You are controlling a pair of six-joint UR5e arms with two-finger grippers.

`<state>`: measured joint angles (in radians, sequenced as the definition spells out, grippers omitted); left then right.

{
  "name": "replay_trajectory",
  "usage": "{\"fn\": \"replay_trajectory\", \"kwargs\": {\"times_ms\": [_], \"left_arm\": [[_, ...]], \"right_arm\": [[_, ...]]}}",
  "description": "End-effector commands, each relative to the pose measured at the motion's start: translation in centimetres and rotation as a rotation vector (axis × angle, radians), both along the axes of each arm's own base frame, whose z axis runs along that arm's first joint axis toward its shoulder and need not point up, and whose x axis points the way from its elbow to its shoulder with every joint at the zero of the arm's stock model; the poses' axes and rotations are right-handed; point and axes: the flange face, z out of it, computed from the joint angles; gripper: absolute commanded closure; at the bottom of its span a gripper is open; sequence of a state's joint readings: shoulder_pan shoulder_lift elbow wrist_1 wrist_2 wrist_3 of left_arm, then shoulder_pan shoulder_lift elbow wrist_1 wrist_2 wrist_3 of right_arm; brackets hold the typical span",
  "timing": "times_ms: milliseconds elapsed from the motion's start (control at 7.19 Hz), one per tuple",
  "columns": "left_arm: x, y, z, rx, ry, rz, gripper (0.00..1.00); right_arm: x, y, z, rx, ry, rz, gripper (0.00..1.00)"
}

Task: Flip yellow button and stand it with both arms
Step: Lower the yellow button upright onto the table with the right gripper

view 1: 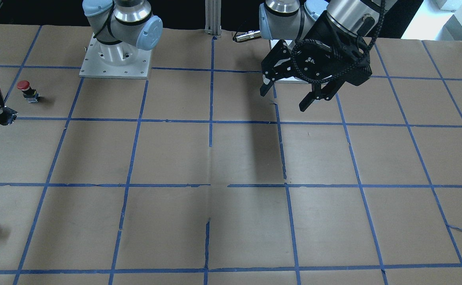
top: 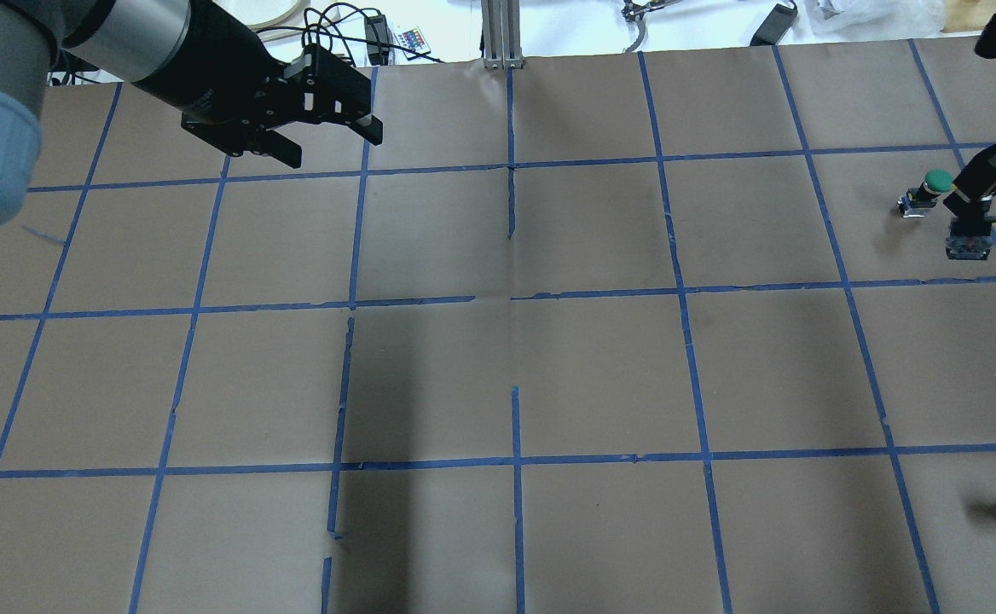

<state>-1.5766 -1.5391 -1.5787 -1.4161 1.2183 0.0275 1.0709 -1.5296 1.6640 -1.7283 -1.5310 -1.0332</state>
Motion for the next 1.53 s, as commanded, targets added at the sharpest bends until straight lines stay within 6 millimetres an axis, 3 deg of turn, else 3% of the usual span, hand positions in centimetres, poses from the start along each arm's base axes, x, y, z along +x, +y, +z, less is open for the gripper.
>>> {"fn": "replay_trajectory", "kwargs": {"times_ms": [0,139,417,696,974,1391], "left_arm": [[0.0,0.5,-0.1,0.01,-0.124,0.001,0.01],[0.0,0.7,-0.3,0.021,-0.189,-0.001,0.01],[0.0,2.2,-0.5,0.074,-0.321,-0.018,0.01],[-0.1,2.3,-1.1,0.087,-0.323,-0.015,0.01],[-0.1,2.6,-1.8,0.101,-0.326,-0.012,0.01],[-0.1,2.4,-1.8,0.093,-0.326,-0.009,0.01]], "right_arm": [[-4.9,1.4,-4.3,-0.109,0.084,0.187,1.0],[-5.2,1.4,-5.1,-0.162,0.134,0.25,1.0],[-5.5,0.9,-5.9,-0.229,0.061,0.252,1.0],[-10.2,1.8,-7.4,-0.306,-0.029,0.283,1.0],[-10.9,1.7,-7.6,-0.348,-0.021,0.33,1.0],[-12.9,4.7,-11.4,-0.461,0.005,0.443,1.0]]}}
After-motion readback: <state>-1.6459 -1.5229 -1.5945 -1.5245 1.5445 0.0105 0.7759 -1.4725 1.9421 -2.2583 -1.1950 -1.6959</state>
